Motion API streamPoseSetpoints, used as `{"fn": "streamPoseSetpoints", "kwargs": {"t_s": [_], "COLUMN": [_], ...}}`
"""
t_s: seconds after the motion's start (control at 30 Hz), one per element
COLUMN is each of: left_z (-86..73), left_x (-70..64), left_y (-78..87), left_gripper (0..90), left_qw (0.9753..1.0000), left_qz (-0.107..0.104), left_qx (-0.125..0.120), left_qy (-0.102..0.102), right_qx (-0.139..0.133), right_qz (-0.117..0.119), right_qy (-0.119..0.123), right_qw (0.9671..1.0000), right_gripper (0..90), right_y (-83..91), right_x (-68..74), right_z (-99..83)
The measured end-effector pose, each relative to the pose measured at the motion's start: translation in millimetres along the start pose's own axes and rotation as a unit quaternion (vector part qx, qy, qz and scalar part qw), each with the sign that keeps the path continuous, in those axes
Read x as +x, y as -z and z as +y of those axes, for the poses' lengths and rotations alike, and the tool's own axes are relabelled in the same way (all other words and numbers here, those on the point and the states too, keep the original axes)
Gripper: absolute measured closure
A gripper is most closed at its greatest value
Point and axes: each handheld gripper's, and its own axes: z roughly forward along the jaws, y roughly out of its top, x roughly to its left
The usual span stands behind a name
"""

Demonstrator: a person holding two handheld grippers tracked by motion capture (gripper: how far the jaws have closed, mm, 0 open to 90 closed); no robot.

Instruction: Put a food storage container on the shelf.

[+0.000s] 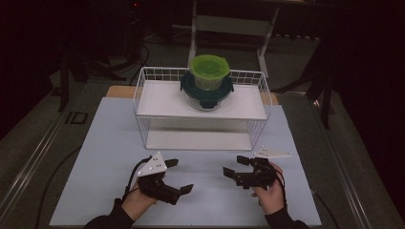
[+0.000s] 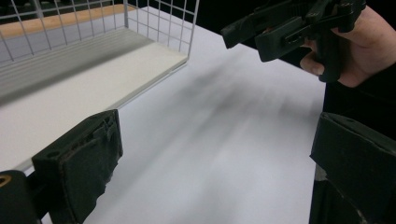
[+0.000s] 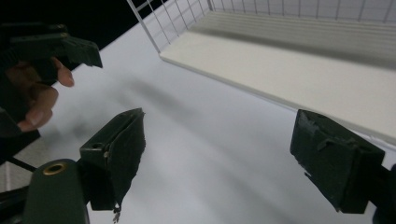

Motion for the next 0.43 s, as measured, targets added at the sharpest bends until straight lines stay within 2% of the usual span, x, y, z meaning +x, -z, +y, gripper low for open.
{"fn": "streamPoseSetpoints", "kwargs": {"t_s": [0.1, 0.23, 0.43], "left_z": [-8.1, -15.4, -17.8], "left_x": [0.8, 3.2, 2.8], "left_y": [-1.3, -3.6, -4.3], "left_gripper": [1.6, 1.6, 1.6], "left_qw": [1.0, 0.9999, 0.9998], "left_qz": [0.004, 0.013, 0.017], "left_qx": [-0.008, 0.001, 0.002], "left_qy": [0.002, -0.001, -0.008], "right_qx": [-0.003, -0.001, -0.005], "right_qz": [-0.006, -0.011, -0.014], "right_qy": [0.01, 0.016, 0.027], "right_qw": [0.9999, 0.9998, 0.9995], "right_gripper": [17.5, 17.4, 17.4], "right_y": [1.9, 1.3, -0.1], "right_x": [-1.8, -4.2, -6.1], "right_z": [-7.6, -13.3, -15.0]}}
